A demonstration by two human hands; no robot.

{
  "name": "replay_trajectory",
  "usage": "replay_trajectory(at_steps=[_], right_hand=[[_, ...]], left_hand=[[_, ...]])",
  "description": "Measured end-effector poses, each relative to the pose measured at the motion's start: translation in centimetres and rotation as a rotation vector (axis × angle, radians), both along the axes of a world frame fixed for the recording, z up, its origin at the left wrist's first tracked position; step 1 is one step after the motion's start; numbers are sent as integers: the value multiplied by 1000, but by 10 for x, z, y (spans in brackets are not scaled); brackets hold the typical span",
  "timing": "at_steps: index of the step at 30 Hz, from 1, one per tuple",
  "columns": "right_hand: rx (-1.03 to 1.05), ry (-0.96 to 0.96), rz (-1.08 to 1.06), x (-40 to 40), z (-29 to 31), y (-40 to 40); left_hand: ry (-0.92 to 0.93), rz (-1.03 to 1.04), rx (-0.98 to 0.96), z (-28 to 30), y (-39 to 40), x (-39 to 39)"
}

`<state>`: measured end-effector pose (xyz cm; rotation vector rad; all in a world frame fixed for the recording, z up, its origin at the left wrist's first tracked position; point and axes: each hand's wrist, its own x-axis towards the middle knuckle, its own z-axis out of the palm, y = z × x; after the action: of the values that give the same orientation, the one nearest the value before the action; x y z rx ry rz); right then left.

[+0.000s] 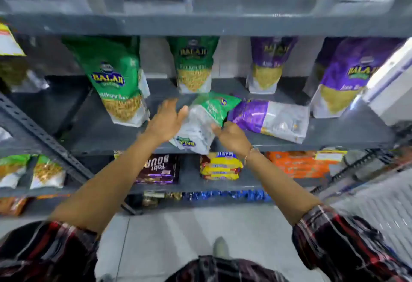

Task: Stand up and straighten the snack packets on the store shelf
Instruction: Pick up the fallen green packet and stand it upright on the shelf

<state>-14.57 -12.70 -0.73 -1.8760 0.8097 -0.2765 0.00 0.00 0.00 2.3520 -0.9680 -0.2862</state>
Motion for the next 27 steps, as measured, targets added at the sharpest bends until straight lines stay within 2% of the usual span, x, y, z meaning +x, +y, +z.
replay_trajectory(at_steps=[2, 5, 7, 9, 11, 17, 22, 25, 27], right_hand=[[204, 60, -18, 9, -10, -5], [493, 76, -9, 23, -20, -10], [589, 77, -10, 31, -25, -15], [655, 88, -38, 36, -26, -19], [718, 86, -52, 43, -27, -22], [742, 42, -62, 52, -35, -24], [840, -26, 64, 34, -36, -20], [752, -125, 153, 29, -37, -13], [659, -183, 152, 32, -36, -10]], left_hand=[[161, 150, 129, -13, -7, 15], [315, 190, 260, -30, -10, 29], [508, 175, 213, -36, -12, 32], [711, 171, 83, -38, -13, 36], [838, 176, 26, -37, -12, 43], [949, 70, -21, -44, -5, 53], [1011, 8, 0, -51, 12, 56], [1086, -53, -52, -51, 22, 56], [1051, -77, -102, -44, 25, 57]])
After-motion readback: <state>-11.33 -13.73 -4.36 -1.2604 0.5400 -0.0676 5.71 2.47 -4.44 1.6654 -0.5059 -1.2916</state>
